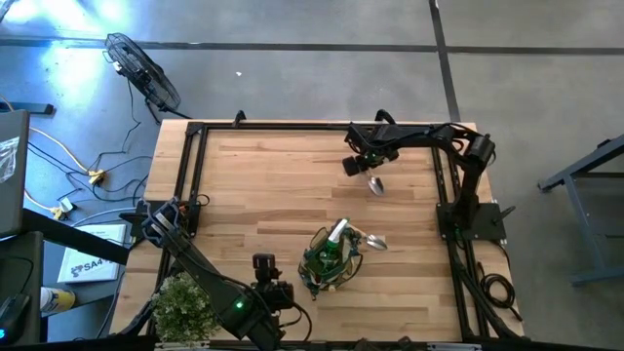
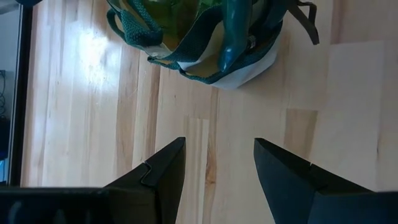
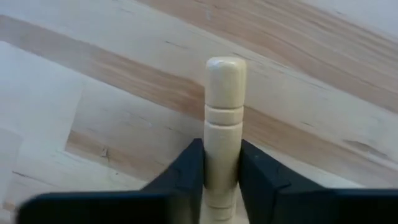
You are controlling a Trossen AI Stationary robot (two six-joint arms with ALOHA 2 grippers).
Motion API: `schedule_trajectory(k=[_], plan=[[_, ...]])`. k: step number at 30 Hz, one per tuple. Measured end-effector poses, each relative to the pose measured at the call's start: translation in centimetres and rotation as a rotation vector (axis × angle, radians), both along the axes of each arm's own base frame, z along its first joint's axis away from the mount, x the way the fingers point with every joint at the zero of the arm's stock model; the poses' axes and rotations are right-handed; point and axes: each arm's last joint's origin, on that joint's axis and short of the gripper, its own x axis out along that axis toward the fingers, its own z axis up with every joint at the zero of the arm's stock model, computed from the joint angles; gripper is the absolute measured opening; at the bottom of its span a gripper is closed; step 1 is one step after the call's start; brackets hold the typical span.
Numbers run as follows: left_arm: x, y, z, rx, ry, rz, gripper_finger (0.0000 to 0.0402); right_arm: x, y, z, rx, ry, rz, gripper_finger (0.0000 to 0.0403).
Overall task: Pick & Place Garden tools in Gardening bag
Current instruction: Put the top trowel into the gardening bag
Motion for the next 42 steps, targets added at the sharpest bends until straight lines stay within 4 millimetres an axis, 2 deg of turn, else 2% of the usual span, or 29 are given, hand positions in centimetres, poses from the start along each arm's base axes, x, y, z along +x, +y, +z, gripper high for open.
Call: schedule_trajectory(k=[1,11,16,21,24,28,33,38,42], plan=[[0.0,0.0,0.0,-0.002,-0.001,0.0,0.0182,0.0,0.0,0.0,-0.001,0.003,0.014,0.0055],[0.0,-0.1,0.0,-0.017,0.01,-0.001,0.0182,0.5,0.8,0.1,-0.066,0.039,0.107,0.0055],[0.0,-0.1,0.0,-0.013,0.012,-0.007,0.0182,0.4,1.3,1.7,-0.094,0.021,0.169,0.0055],[0.0,0.0,0.0,0.015,0.001,-0.02,0.0182,0.2,2.6,6.0,-0.187,-0.086,0.247,0.0055],[0.1,0.1,0.1,0.035,-0.013,-0.02,0.0182,-0.6,3.8,9.5,-0.263,-0.168,0.307,0.0055],[0.1,0.2,0.1,0.085,-0.038,-0.037,0.0182,-3.1,6.0,14.8,-0.365,-0.293,0.345,0.0055],[0.4,0.4,0.3,0.151,-0.07,-0.049,0.0182,-7.5,9.9,20.6,-0.484,-0.496,0.39,0.0055],[1.1,1.3,0.3,0.159,-0.06,-0.038,0.0182,-11.8,13.8,24.0,-0.529,-0.684,0.461,0.0055],[1.8,2.1,0.2,0.139,-0.037,-0.021,0.0182,-14.4,16.4,24.7,-0.488,-0.778,0.517,0.0055]])
